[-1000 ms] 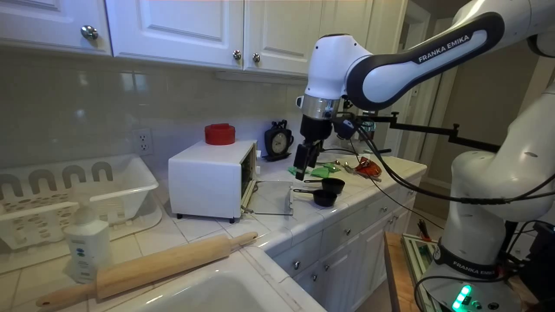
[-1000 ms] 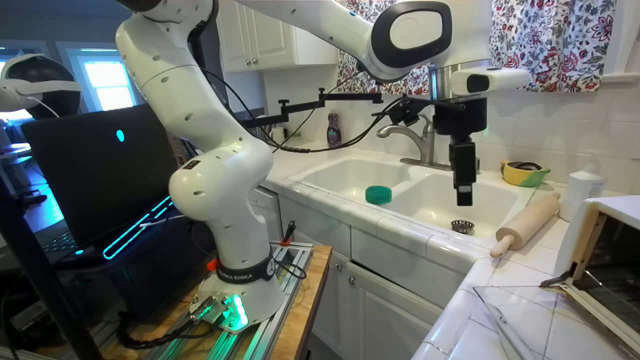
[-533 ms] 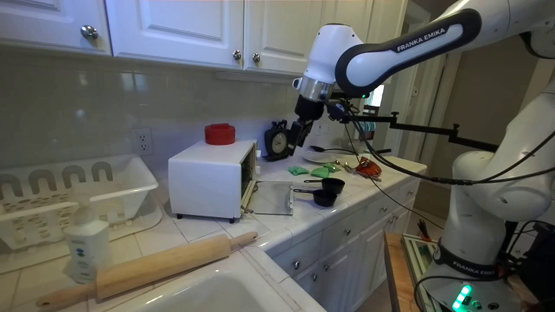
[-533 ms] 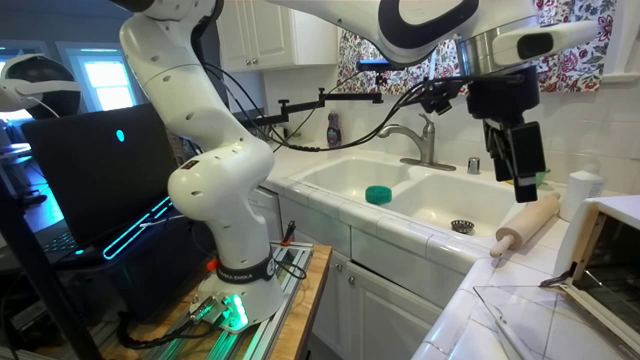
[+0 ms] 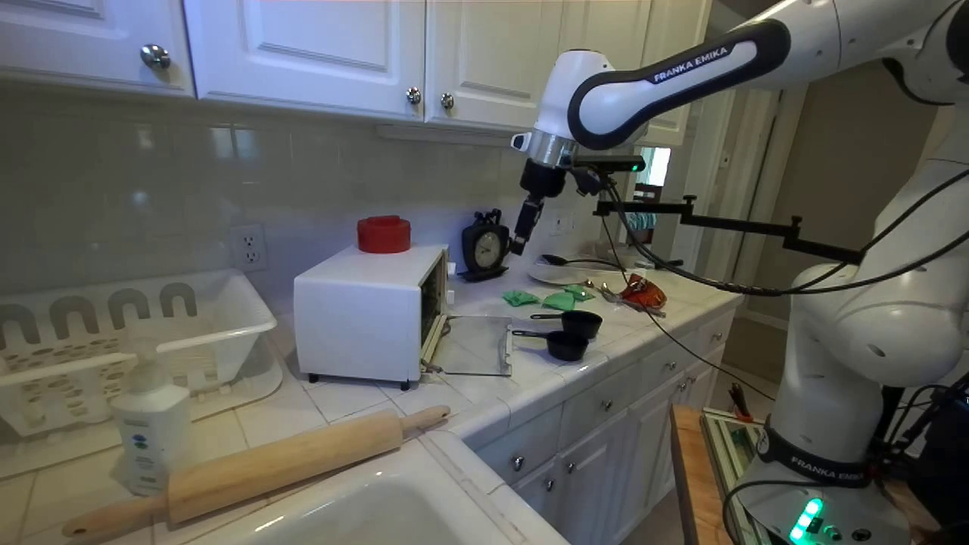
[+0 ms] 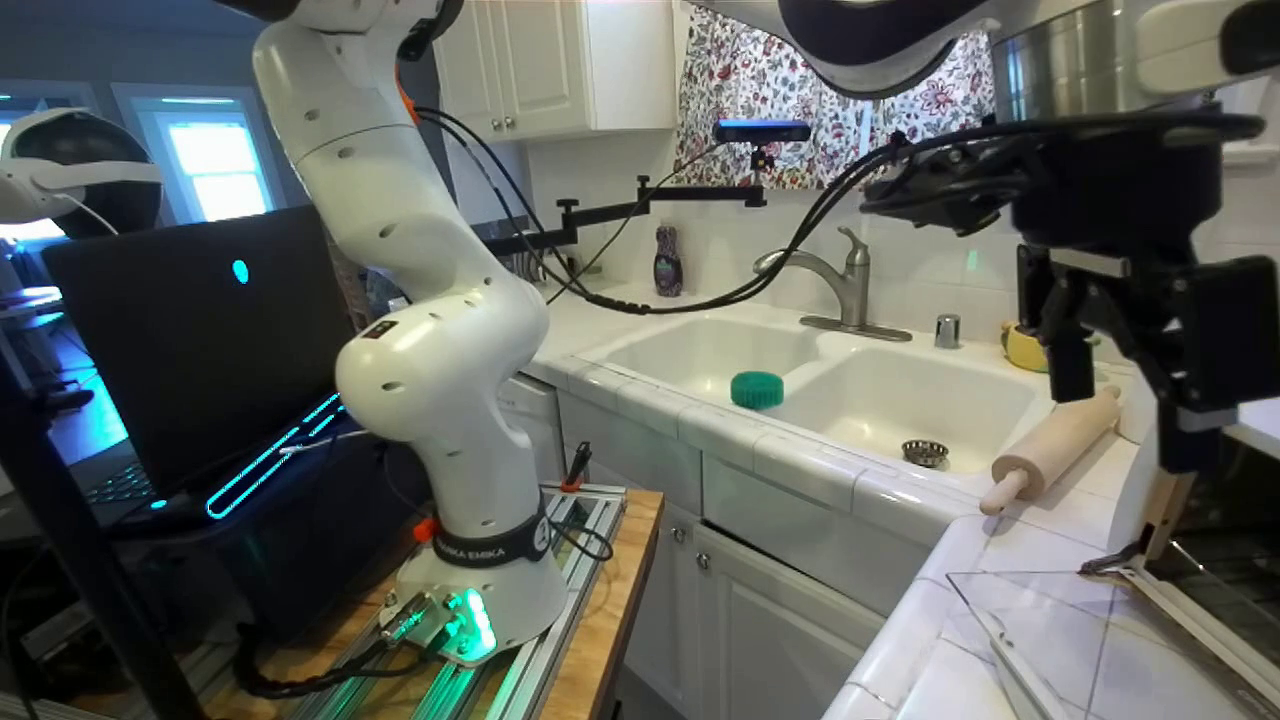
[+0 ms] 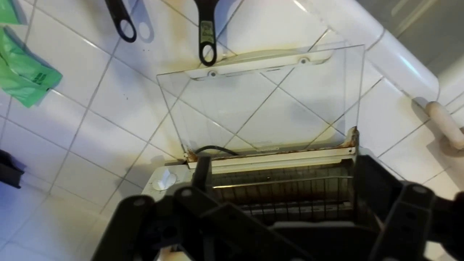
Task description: Turn the bottom switch of the oven to the right
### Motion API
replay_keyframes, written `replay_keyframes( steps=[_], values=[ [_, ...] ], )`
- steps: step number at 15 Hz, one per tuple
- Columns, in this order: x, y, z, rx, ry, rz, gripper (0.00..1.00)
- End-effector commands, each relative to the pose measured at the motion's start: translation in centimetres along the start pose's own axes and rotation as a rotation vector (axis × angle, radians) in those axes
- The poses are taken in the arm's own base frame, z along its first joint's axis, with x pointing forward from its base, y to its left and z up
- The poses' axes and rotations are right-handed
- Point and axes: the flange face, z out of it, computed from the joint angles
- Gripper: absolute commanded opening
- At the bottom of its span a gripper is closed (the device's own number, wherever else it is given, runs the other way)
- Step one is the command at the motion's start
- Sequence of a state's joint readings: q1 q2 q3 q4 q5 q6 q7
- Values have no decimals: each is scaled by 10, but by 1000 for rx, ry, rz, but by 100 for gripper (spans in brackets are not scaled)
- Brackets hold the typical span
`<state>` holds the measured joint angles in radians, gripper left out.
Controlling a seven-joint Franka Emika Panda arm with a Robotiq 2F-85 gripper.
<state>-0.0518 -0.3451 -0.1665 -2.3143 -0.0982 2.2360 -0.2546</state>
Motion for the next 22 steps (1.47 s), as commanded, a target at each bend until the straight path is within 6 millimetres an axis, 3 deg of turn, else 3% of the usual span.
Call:
replay_keyframes(
  steps=[1,5,11,12,14,17,22],
  values=[
    [27,29,7,23,58,0,100],
    [45,42,38,16,132,84,100],
    [51,69,100,16,84,165,100],
    [41,55,89,13,87,135,100],
    [43,64,100,6,71,148,100],
    [46,67,101,3,71,150,100],
    [52,104,124,15,75,75,100]
  ],
)
